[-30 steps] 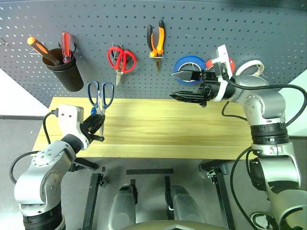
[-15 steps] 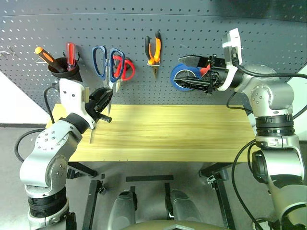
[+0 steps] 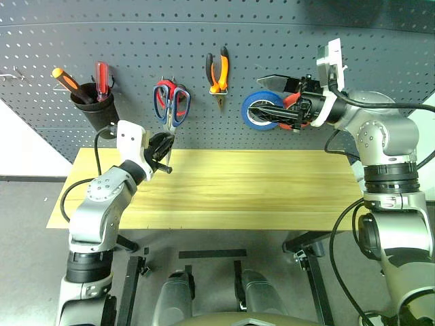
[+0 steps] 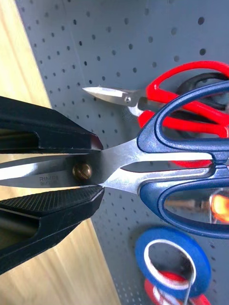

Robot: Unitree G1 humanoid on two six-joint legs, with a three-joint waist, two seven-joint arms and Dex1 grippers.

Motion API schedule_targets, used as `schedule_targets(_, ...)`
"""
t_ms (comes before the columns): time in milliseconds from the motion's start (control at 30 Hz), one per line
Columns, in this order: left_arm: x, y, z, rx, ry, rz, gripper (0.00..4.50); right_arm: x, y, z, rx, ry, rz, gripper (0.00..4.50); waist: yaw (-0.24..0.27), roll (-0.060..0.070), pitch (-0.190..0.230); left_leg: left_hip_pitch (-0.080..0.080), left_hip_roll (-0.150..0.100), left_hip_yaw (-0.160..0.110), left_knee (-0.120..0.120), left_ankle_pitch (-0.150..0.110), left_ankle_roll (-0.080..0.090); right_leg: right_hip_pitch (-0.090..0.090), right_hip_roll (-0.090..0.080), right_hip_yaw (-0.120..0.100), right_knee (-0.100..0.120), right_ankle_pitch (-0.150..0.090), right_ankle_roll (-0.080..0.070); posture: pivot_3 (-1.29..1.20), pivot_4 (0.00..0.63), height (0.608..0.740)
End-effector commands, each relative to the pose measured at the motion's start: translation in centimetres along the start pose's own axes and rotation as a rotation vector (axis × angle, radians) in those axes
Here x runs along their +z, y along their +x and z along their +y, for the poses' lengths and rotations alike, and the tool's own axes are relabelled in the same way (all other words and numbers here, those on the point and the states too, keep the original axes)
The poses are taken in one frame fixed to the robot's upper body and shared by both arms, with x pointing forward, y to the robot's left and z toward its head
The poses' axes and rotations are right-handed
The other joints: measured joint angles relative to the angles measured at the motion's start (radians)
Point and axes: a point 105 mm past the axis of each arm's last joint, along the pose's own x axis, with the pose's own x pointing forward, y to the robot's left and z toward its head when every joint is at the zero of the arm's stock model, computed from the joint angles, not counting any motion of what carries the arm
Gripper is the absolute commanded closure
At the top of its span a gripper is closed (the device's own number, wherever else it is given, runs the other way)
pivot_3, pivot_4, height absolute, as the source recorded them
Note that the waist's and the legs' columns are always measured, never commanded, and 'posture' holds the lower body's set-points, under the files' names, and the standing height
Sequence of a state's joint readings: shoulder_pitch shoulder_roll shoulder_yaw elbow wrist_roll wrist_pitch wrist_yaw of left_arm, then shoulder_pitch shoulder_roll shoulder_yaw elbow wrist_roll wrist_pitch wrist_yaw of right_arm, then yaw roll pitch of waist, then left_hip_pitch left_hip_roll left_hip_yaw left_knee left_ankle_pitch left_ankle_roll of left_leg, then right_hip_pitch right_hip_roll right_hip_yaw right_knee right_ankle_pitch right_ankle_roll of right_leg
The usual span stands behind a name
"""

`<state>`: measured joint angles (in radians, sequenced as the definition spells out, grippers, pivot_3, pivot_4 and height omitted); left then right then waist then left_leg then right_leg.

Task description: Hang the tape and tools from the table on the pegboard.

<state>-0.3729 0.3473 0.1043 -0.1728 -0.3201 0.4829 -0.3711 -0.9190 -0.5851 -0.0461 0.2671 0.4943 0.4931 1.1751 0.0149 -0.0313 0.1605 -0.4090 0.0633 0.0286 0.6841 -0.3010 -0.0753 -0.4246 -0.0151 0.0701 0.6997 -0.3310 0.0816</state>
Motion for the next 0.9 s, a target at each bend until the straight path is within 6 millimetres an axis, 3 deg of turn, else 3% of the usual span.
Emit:
schedule_targets(33, 1.2, 1.0, -0.3, -0.023, 0.048, -0.07, 3.81, 1.3, -0.5, 0.2, -0.017, -0.058, -0.022, 0.0, 0.0, 0.0, -0.004, 0.0, 0.0, 0.0, 0.0, 0.0, 0.0, 0.0, 0.0, 0.0, 0.0, 0.0, 0.0, 0.09, 0.068, 0.74)
schedule_targets(500, -0.2, 5.9, 1.8, 0.023, 0.052, -0.051, 3.81, 0.6, -0.7, 0.0, -0.072, -0.065, -0.001, 0.0, -0.003, 0.002, -0.02, 0.0, 0.0, 0.0, 0.001, 0.0, 0.0, 0.0, 0.001, 0.0, 0.001, 0.0, 0.0, 0.05, 0.068, 0.74)
schedule_targets(667, -0.2, 5.7, 2.0, 0.031, 0.045, -0.06, 2.38, 0.3, -0.9, 0.1, -0.086, -0.076, 0.014, 0.0, -0.004, 0.002, -0.02, 0.0, 0.0, 0.0, 0.001, 0.0, 0.0, 0.0, 0.001, 0.0, 0.002, 0.0, 0.0, 0.05, 0.073, 0.74)
schedule_targets(867, 0.0, 3.9, 2.4, 0.065, 0.041, -0.072, 0.59, 0.2, -1.0, 0.3, -0.09, -0.074, 0.019, 0.0, -0.005, 0.003, -0.021, 0.001, 0.0, 0.0, 0.001, 0.0, 0.0, 0.0, 0.001, 0.001, 0.002, 0.0, 0.0, 0.04, 0.08, 0.74)
schedule_targets(900, 0.1, 3.6, 2.4, 0.071, 0.035, -0.075, 0.59, 0.2, -1.1, 0.3, -0.09, -0.073, 0.019, 0.0, -0.005, 0.003, -0.021, 0.001, 0.0, 0.0, 0.001, 0.0, 0.0, 0.0, 0.001, 0.001, 0.002, 0.0, 0.0, 0.04, 0.081, 0.74)
